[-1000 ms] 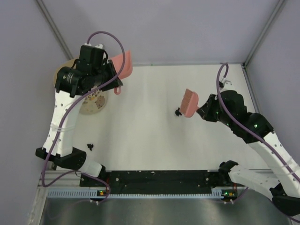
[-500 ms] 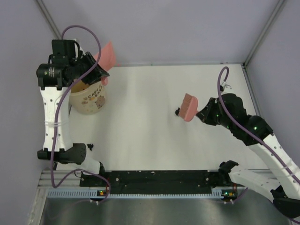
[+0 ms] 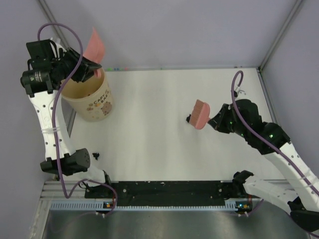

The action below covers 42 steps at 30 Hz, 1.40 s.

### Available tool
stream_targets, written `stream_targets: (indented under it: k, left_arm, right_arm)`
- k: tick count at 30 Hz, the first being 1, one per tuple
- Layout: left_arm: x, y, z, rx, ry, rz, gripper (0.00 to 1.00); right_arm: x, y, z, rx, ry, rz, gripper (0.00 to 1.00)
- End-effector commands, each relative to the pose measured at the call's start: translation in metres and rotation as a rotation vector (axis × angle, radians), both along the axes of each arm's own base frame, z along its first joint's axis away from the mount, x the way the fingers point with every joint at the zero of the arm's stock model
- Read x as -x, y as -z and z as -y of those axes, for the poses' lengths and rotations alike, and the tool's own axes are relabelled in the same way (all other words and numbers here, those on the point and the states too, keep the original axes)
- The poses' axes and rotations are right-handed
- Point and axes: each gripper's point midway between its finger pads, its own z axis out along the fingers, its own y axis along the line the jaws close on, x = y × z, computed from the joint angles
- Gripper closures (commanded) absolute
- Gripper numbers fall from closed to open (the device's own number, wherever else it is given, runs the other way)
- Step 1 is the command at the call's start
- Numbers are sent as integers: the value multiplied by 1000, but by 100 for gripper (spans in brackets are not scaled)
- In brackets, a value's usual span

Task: Sweep away the paper scraps from the table

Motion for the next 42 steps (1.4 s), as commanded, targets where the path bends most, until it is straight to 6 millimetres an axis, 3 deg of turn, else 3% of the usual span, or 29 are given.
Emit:
stream_targets:
  k: [1,8,17,22,30,35,38,42]
  left_arm:
    - [-5,-38,1,93,25,148,100]
    - [-7,-64,-7,226,13,245,100]
    - [-11,-82,-14,441,6,313,100]
    - [-10,-104,-15,605,30,398,100]
    - [-10,-117,-18,651,25,446,100]
    - [-6,-108,-17,555,7,421,100]
    - [1,-104,-12,477,9,407,100]
    - [13,-91,-2,394,4,354,100]
  right_arm:
    - [-2,-3,-4,-27,1,4,100]
    - [-3,-4,-8,-35,-7,-3,100]
    - [3,-7,-5,-69,3,4,100]
    - [9,-7,-1,-91,18,6,100]
    - [11,-9,4,-85,26,23,100]
    - [-2,-24,9,-32,38,88,100]
    - [-20,-36,13,40,65,126,100]
    - [-48,-35,13,216,47,133,100]
